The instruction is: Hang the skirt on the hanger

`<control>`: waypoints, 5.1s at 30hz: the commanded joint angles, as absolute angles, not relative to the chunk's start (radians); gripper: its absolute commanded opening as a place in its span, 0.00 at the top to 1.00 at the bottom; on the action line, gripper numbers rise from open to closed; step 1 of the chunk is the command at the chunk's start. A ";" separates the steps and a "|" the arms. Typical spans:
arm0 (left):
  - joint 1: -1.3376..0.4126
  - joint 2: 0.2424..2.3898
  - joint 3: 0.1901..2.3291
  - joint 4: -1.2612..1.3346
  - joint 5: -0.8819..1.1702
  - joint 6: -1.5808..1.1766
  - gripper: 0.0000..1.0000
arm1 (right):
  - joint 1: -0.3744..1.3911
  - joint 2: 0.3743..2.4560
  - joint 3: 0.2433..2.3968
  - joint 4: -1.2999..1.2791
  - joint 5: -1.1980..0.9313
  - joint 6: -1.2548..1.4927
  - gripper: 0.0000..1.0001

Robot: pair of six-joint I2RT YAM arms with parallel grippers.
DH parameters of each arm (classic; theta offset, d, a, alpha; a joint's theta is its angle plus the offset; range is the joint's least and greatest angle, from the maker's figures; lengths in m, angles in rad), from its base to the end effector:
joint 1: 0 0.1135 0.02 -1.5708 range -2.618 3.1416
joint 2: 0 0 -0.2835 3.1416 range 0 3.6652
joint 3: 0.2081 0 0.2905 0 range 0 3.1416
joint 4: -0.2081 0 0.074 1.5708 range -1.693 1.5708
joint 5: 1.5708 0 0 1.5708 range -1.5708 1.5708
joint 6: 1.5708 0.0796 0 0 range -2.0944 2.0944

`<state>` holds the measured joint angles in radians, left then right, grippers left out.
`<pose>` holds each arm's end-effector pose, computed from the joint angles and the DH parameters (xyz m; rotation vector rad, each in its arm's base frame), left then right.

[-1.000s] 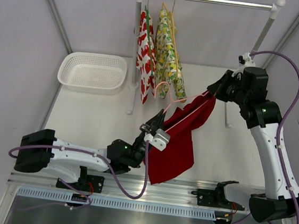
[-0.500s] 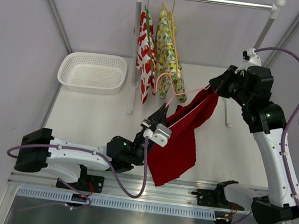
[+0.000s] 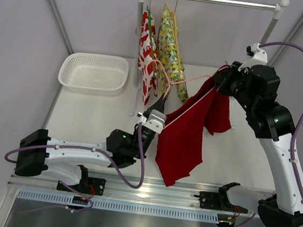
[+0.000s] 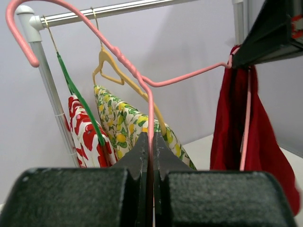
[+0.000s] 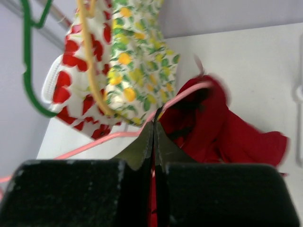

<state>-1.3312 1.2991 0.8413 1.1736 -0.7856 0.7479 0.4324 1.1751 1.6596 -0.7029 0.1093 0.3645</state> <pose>0.1315 -0.3011 0.4003 0.3238 1.0410 -0.1890 0.2613 0.1110 0.5274 0.0180 1.8127 0.4725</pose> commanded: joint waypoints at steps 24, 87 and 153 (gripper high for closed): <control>-1.264 1.370 1.108 1.266 -0.548 0.676 1.00 | 0.378 1.247 1.880 -0.930 -0.159 0.339 1.00; -1.077 1.333 1.482 0.464 -0.241 0.279 1.00 | 0.186 1.267 1.859 -0.933 -0.244 0.318 0.89; -0.755 1.289 1.385 0.428 0.595 -0.210 0.99 | 0.400 1.229 1.741 -0.488 -0.778 0.035 1.00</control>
<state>-0.7547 1.3045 1.3224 0.3153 0.6483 -0.1913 0.3935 1.2419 1.7596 -0.5362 -0.8379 0.0521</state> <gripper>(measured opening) 0.025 0.065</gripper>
